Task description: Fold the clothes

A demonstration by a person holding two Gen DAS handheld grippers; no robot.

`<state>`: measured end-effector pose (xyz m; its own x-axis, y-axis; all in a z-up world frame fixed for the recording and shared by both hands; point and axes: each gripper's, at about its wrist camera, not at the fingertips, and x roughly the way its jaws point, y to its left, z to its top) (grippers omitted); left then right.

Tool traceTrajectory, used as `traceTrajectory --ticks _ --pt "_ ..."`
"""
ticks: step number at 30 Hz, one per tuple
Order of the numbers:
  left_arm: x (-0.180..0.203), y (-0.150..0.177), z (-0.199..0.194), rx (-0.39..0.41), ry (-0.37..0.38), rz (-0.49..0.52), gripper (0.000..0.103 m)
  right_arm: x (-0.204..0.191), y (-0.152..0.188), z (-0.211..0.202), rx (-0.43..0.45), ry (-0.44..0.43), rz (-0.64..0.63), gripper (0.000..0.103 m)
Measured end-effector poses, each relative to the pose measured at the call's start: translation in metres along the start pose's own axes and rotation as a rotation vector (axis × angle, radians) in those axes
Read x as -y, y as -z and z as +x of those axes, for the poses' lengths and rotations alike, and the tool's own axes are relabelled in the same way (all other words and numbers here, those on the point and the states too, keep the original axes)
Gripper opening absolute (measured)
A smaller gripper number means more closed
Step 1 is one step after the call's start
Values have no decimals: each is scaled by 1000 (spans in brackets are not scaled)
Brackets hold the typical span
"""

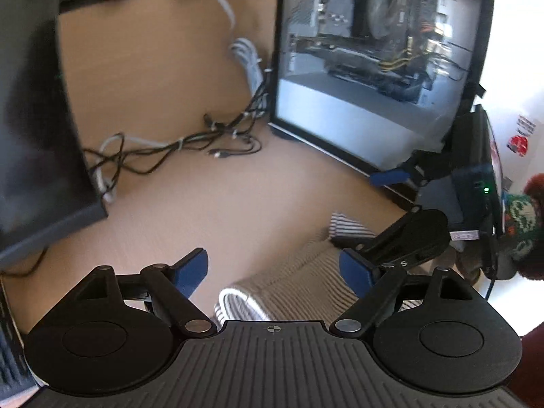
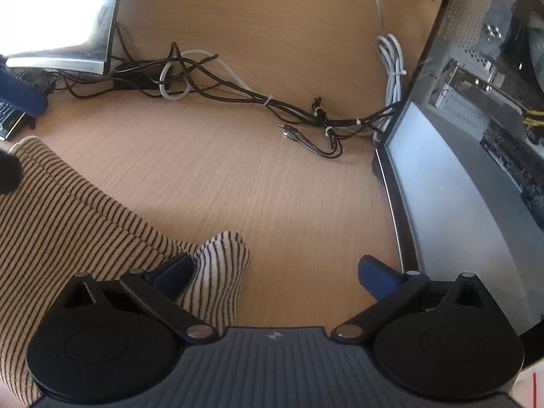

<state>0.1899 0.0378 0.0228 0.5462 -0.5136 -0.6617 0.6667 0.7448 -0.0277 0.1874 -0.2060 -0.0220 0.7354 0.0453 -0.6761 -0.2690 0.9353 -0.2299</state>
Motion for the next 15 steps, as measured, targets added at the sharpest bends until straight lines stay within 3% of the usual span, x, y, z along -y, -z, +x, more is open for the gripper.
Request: traceTrajectory --ticks 5,10,15 --pt "0 14 42 -114 -61 81 89 3 -5 0 -1 -3 30 103" --pt "-11 20 50 -136 -37 17 95 13 -10 -33 39 -43 133 103" --pt "-13 21 53 -135 -39 -13 98 9 -5 -64 43 -148 190 103"
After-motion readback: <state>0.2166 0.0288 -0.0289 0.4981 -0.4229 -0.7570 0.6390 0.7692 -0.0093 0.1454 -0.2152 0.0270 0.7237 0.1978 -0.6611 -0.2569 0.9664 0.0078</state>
